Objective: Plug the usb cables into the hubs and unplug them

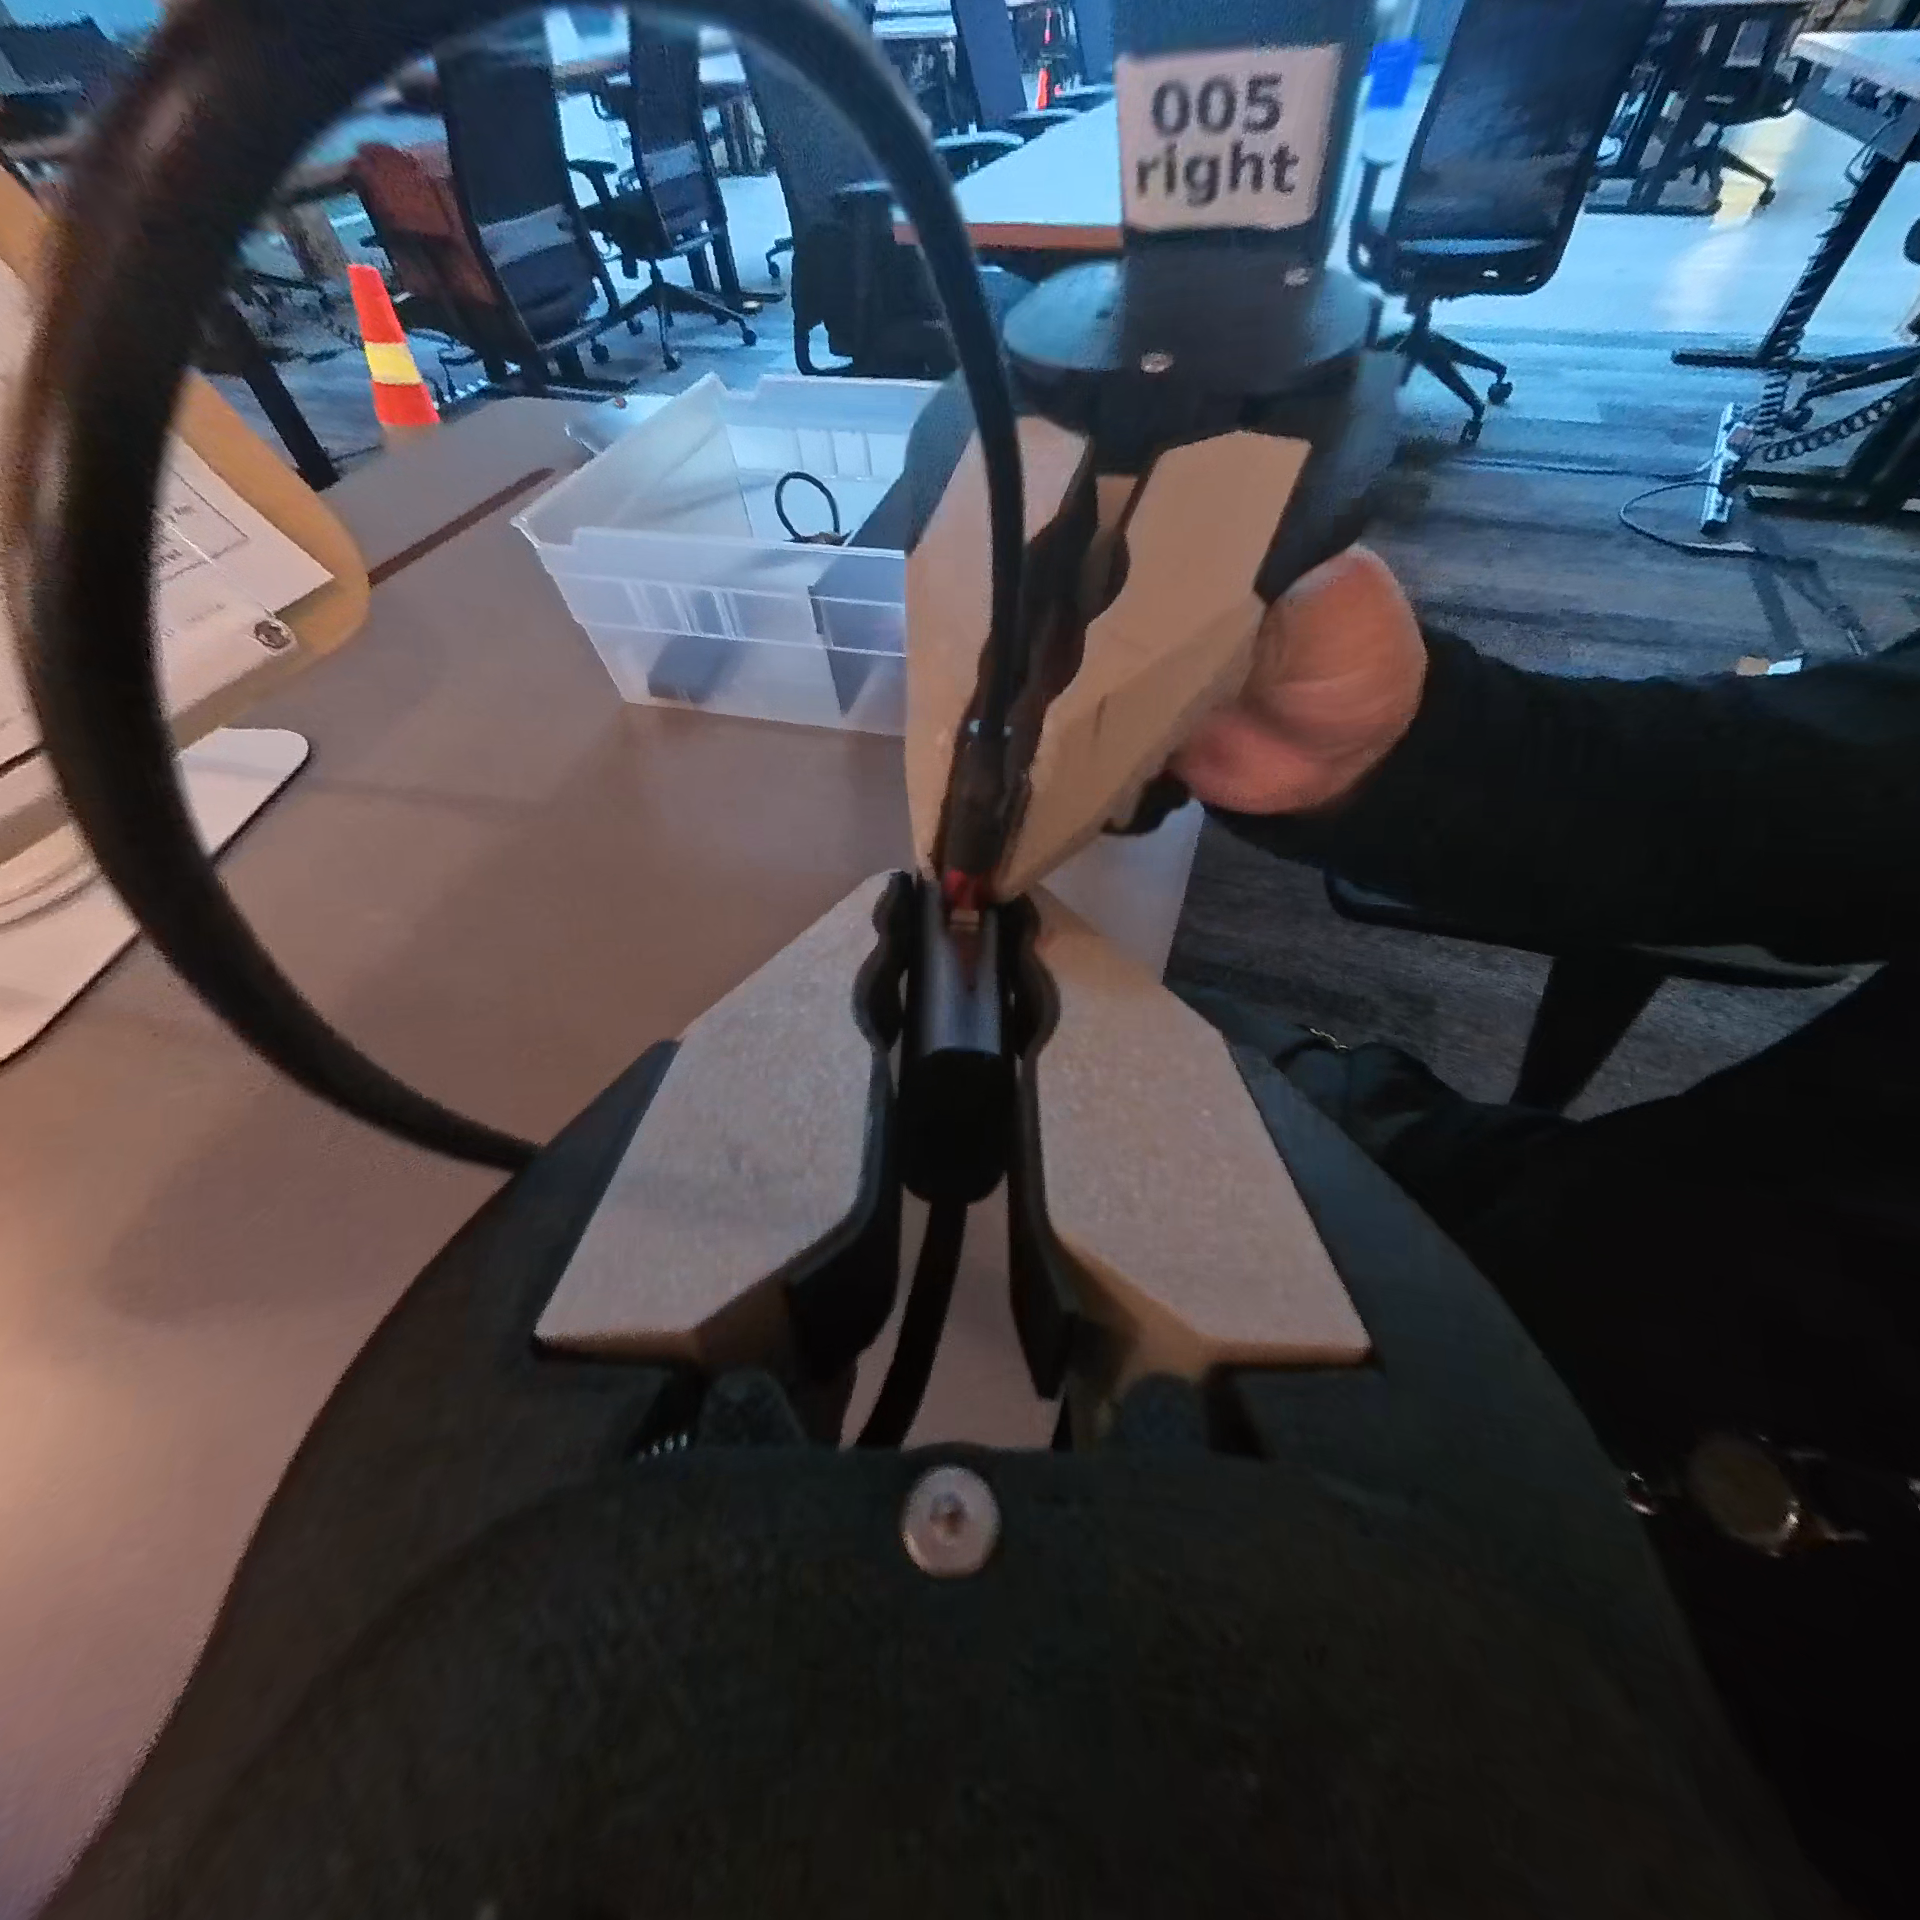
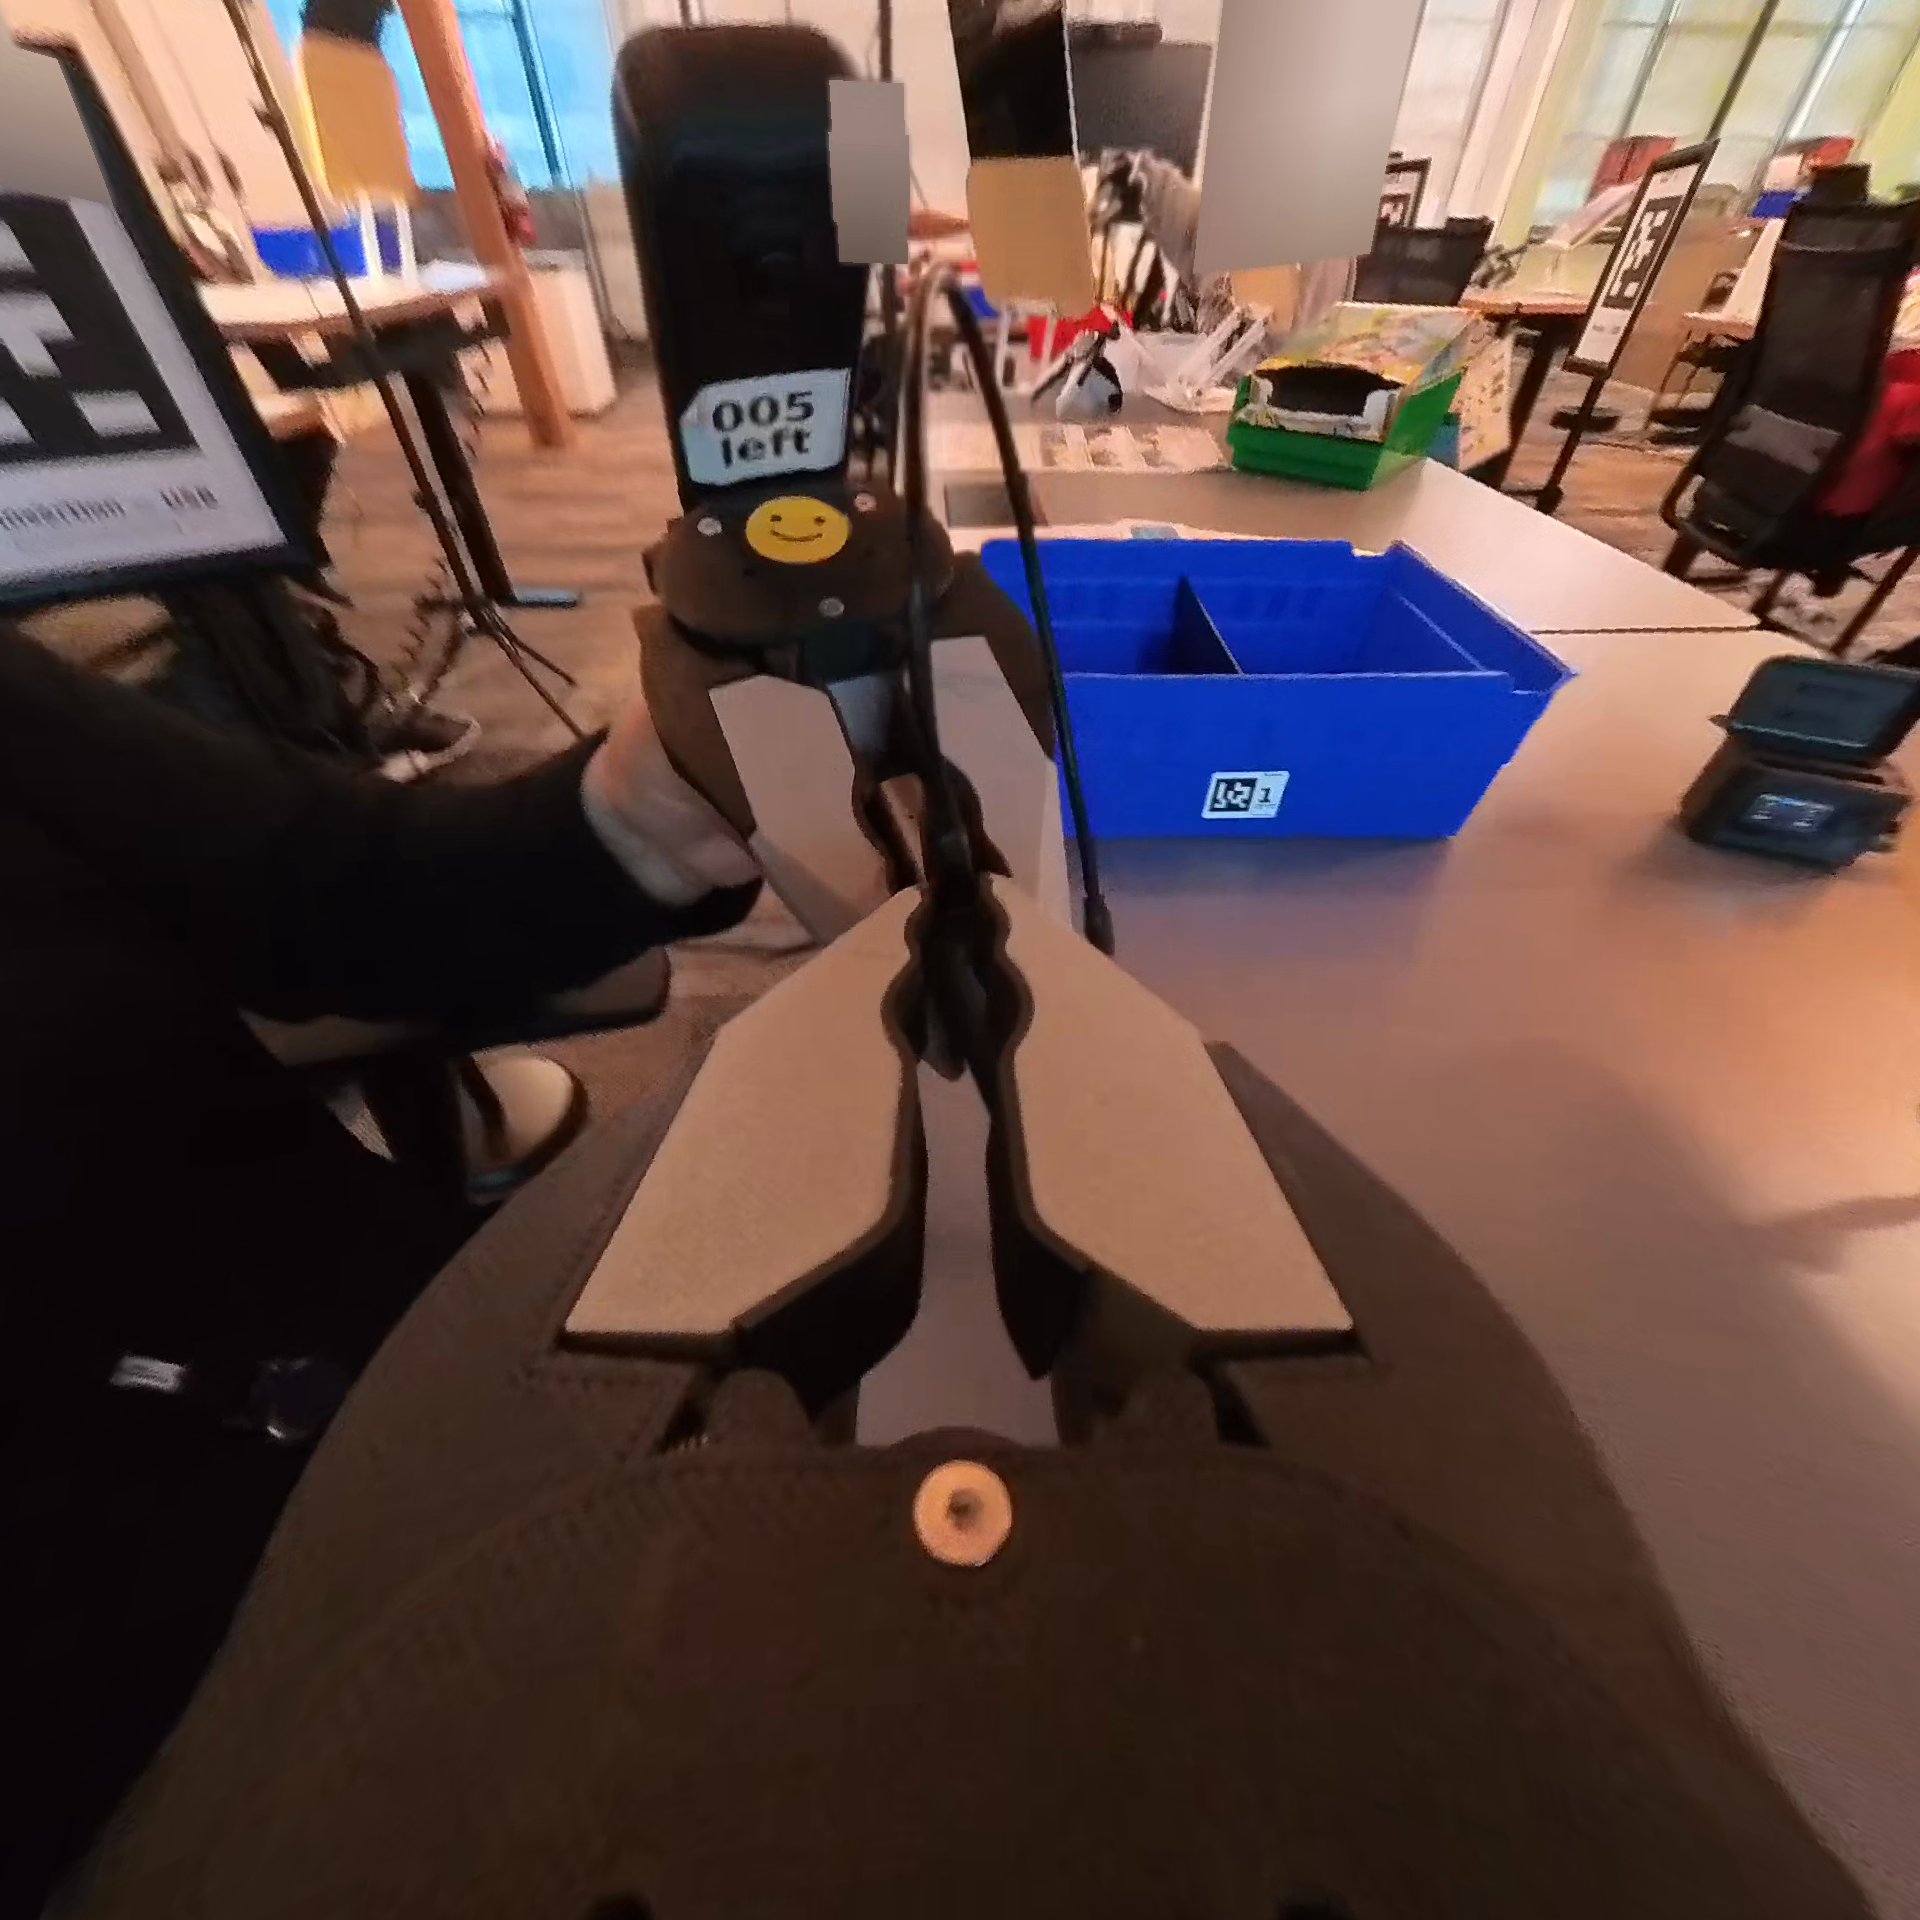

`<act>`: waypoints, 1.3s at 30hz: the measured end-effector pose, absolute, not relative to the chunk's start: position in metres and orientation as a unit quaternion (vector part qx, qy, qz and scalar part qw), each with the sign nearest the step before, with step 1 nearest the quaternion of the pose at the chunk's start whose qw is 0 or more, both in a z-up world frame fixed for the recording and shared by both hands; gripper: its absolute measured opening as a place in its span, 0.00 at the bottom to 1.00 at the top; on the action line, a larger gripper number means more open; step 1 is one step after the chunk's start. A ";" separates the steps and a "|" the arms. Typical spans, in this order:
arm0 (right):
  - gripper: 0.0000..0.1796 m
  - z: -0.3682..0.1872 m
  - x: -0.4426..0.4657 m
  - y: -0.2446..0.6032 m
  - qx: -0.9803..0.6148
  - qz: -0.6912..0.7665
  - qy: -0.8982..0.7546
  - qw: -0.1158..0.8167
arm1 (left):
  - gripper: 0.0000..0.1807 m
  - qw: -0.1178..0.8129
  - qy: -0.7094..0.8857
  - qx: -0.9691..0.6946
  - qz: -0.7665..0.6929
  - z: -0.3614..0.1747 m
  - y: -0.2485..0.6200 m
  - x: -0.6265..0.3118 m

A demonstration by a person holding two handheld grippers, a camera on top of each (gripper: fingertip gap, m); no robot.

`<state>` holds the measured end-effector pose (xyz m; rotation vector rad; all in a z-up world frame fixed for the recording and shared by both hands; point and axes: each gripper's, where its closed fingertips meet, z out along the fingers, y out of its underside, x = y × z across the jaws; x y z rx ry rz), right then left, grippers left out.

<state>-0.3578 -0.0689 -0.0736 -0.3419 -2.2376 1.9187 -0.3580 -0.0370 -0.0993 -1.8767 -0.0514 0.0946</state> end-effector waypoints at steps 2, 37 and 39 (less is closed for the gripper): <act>0.00 -0.070 -0.358 -0.069 -0.130 0.667 -0.732 0.058 | 0.08 0.594 -0.026 -0.803 0.038 -0.096 -0.038 -0.358; 0.01 -0.051 -0.325 0.248 -0.462 0.408 -0.714 0.332 | 0.08 0.617 0.010 -0.783 0.078 -0.057 -0.051 -0.371; 0.01 -0.086 -0.326 0.259 -0.502 0.363 -0.732 0.283 | 0.08 0.621 0.017 -0.781 0.066 -0.057 -0.043 -0.371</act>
